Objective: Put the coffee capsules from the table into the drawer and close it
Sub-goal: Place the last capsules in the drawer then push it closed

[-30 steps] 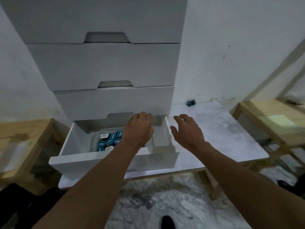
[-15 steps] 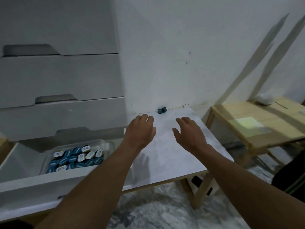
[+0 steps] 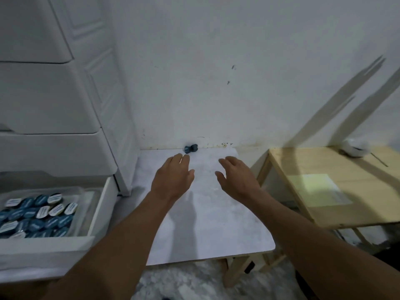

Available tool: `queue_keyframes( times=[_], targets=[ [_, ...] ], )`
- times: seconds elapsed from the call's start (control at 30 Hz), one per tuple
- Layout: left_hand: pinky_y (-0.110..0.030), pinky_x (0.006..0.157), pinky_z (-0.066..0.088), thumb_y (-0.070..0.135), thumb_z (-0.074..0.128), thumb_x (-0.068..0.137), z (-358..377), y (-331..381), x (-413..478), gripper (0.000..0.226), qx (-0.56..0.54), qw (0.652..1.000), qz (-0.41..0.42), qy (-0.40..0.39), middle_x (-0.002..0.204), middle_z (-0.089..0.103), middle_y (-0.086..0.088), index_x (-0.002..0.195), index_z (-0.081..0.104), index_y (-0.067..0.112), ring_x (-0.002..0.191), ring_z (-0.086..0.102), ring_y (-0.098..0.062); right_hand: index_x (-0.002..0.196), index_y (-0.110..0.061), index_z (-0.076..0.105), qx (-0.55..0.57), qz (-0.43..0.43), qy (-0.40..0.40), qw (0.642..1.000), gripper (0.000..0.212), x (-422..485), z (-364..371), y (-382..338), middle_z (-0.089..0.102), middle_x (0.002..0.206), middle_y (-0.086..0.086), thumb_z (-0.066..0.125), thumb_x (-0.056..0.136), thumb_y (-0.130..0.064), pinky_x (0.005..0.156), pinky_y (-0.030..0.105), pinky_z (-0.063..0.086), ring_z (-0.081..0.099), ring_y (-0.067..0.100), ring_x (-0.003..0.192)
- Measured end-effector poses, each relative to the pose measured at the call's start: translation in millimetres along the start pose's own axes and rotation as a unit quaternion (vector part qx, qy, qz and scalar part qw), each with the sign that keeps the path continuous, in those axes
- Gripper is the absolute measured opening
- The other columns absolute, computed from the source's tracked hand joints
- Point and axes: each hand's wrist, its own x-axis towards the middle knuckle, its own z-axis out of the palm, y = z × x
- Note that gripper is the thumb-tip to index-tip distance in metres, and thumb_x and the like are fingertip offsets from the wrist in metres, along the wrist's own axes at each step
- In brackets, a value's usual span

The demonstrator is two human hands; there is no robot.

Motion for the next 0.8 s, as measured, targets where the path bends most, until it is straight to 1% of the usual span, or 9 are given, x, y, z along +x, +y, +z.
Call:
queue_keyframes(
  times=[0.13, 0.3, 0.4, 0.47, 0.53, 0.6, 0.63, 0.7, 0.8],
  targets=[
    [-0.034, 0.085, 0.048, 0.031, 0.051, 0.092, 21, -3, 28, 0.044, -0.002, 1.0, -0.021, -0.019, 0.121, 0.059, -0.011, 0.129, 0.049, 0.006, 0.109, 0.055, -0.026, 0.13, -0.009, 0.049, 0.011, -0.013, -0.012, 1.0, 0.043, 37, 18, 18, 0.054, 0.13, 0.011, 0.049, 0.095, -0.033, 0.093, 0.038, 0.046, 0.052, 0.03, 0.115],
    [-0.031, 0.085, 0.046, 0.031, 0.045, 0.095, 58, -21, 75, 0.043, 0.001, 0.998, -0.047, -0.043, 0.126, 0.055, -0.006, 0.133, 0.045, 0.01, 0.113, 0.052, -0.023, 0.133, -0.01, 0.047, 0.032, -0.009, -0.026, 0.999, 0.044, 90, 41, 37, 0.051, 0.136, 0.011, 0.047, 0.096, -0.032, 0.097, 0.036, 0.042, 0.049, 0.028, 0.121],
    [-0.032, 0.09, 0.046, 0.031, 0.045, 0.095, 81, -29, 104, 0.043, -0.009, 0.995, -0.068, -0.071, 0.131, 0.053, -0.006, 0.133, 0.045, 0.011, 0.117, 0.051, -0.023, 0.131, -0.009, 0.049, 0.043, -0.005, -0.04, 0.998, 0.042, 123, 53, 47, 0.054, 0.131, 0.011, 0.049, 0.095, -0.03, 0.094, 0.035, 0.043, 0.051, 0.028, 0.117],
    [-0.034, 0.084, 0.049, 0.029, 0.05, 0.093, 95, -36, 121, 0.04, -0.013, 0.994, -0.077, -0.074, 0.125, 0.058, -0.006, 0.127, 0.052, 0.01, 0.113, 0.055, -0.024, 0.13, -0.008, 0.051, 0.048, -0.006, -0.044, 0.998, 0.041, 148, 63, 51, 0.056, 0.128, 0.011, 0.051, 0.095, -0.028, 0.093, 0.034, 0.043, 0.053, 0.028, 0.114],
    [-0.033, 0.07, 0.054, 0.024, 0.062, 0.085, 108, -45, 138, 0.032, -0.017, 0.994, -0.074, -0.076, 0.107, 0.066, -0.007, 0.113, 0.062, 0.008, 0.096, 0.064, -0.025, 0.128, -0.009, 0.052, 0.058, 0.0, -0.049, 0.997, 0.039, 172, 72, 54, 0.057, 0.126, 0.011, 0.052, 0.094, -0.027, 0.091, 0.034, 0.044, 0.055, 0.028, 0.112],
    [-0.028, 0.056, 0.054, 0.02, 0.076, 0.073, 121, -58, 153, 0.025, 0.008, 0.995, -0.064, -0.076, 0.086, 0.069, -0.005, 0.094, 0.069, 0.009, 0.075, 0.067, -0.022, 0.128, -0.009, 0.053, 0.072, 0.004, -0.057, 0.996, 0.038, 193, 83, 55, 0.057, 0.126, 0.012, 0.053, 0.094, -0.026, 0.091, 0.034, 0.044, 0.055, 0.028, 0.111],
    [-0.028, 0.054, 0.054, 0.018, 0.077, 0.071, 128, -63, 159, 0.023, 0.004, 0.994, -0.072, -0.082, 0.084, 0.069, -0.005, 0.091, 0.069, 0.009, 0.072, 0.067, -0.023, 0.129, -0.01, 0.053, 0.078, 0.004, -0.064, 0.995, 0.039, 201, 89, 55, 0.056, 0.127, 0.012, 0.053, 0.094, -0.026, 0.091, 0.034, 0.044, 0.056, 0.029, 0.111],
    [-0.034, 0.061, 0.055, 0.016, 0.07, 0.077, 139, -70, 170, 0.021, -0.03, 0.989, -0.105, -0.102, 0.093, 0.068, -0.008, 0.096, 0.067, 0.009, 0.081, 0.066, -0.027, 0.131, -0.01, 0.052, 0.087, -0.001, -0.08, 0.993, 0.04, 216, 102, 55, 0.055, 0.129, 0.012, 0.053, 0.094, -0.026, 0.092, 0.034, 0.045, 0.056, 0.029, 0.111],
    [-0.04, 0.072, 0.056, 0.015, 0.063, 0.082, 162, -81, 183, 0.025, -0.055, 0.982, -0.141, -0.112, 0.106, 0.067, -0.011, 0.106, 0.065, 0.007, 0.092, 0.064, -0.03, 0.131, -0.012, 0.052, 0.102, 0.006, -0.098, 0.99, 0.039, 238, 123, 58, 0.055, 0.129, 0.011, 0.053, 0.094, -0.025, 0.092, 0.034, 0.045, 0.058, 0.029, 0.108]
  ],
)
